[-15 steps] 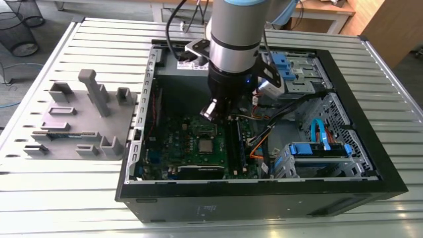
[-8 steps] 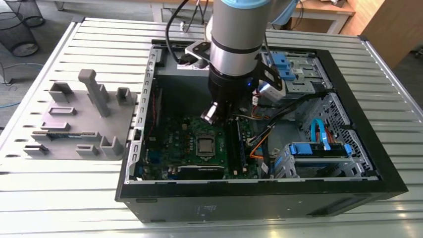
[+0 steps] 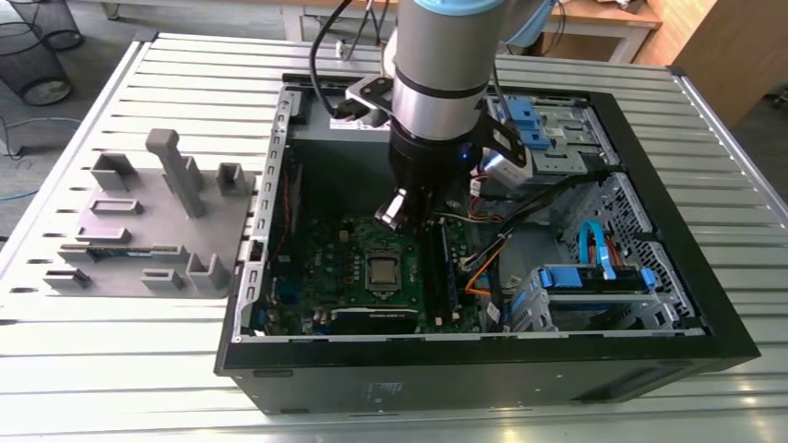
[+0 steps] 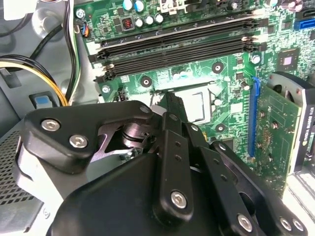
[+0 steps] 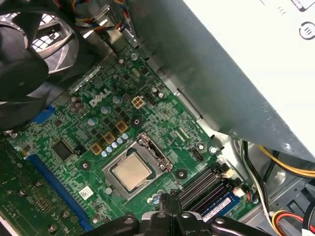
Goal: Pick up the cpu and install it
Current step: 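Close the cpu cover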
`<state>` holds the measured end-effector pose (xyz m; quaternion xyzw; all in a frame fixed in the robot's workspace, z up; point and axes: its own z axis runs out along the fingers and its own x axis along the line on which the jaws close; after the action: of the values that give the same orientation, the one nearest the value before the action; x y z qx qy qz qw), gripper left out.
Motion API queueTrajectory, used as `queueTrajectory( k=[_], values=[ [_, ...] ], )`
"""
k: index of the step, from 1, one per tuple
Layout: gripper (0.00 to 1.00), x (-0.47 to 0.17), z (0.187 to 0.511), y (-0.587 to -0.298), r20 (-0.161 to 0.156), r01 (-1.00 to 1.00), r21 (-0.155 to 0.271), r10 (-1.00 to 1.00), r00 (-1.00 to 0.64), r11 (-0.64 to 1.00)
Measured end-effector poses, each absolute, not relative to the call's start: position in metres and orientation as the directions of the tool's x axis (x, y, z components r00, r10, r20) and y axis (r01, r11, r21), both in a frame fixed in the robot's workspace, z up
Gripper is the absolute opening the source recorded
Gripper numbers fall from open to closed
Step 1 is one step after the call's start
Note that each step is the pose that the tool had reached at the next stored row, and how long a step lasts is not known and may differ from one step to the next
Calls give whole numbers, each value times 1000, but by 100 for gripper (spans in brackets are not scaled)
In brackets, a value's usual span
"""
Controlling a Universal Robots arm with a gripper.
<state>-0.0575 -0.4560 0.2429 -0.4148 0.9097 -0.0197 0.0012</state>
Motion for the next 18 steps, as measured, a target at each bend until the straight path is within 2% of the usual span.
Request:
queueTrajectory(
  k=[18],
  values=[
    [11, -57, 242, -448, 14, -755, -37, -755, -656, 655]
  ],
)
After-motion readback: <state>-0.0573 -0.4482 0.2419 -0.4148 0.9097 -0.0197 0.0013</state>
